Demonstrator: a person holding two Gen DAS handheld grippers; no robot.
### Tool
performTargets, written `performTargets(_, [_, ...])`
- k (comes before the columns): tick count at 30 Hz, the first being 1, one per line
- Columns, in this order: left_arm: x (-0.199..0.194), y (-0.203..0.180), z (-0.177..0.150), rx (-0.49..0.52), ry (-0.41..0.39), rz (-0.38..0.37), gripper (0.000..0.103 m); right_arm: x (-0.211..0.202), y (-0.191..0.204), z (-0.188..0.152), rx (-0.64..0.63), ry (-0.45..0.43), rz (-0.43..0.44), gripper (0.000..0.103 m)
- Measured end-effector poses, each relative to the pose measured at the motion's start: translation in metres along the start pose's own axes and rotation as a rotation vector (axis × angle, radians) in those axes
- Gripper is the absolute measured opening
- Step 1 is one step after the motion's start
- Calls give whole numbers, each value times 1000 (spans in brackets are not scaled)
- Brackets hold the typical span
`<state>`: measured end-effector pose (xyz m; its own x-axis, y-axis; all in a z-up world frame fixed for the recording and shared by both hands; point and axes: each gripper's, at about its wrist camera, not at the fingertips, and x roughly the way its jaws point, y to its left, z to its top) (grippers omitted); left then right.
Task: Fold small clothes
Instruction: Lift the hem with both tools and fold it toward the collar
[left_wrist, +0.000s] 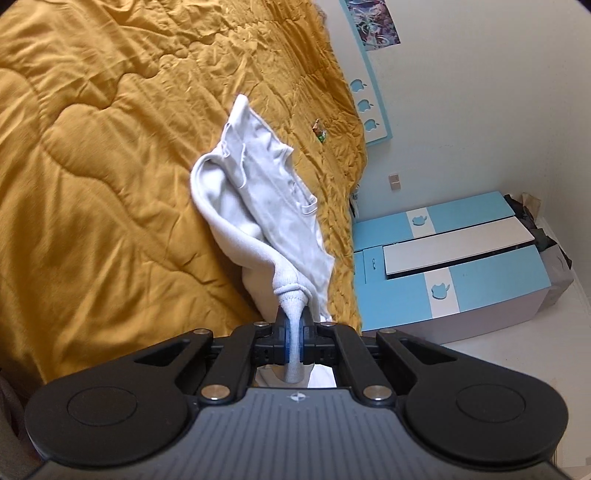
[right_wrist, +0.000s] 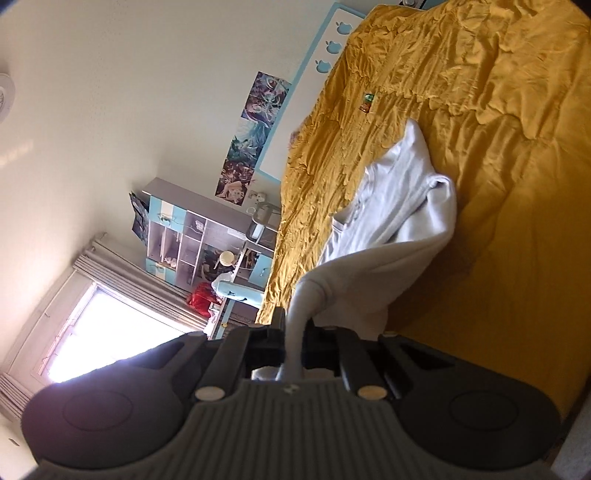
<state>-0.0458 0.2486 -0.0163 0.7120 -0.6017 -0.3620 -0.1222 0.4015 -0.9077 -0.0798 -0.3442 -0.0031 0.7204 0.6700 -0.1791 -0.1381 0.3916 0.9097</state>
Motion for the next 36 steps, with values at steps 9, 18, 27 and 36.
performTargets(9, [27,-42,49,31,-32,-59,3,44,51,69,-145,-22,61,2])
performTargets(18, [71,-68,107,47,-53,-60,3,100,70,131,-214,-56,21,2])
performTargets(27, [130,-77,155,130,-54,65,4,183,51,182,-182,-42,-67,2])
performTargets(36, [190,-50,207,65,-44,174,4,258,3,235,-93,-63,-181,2])
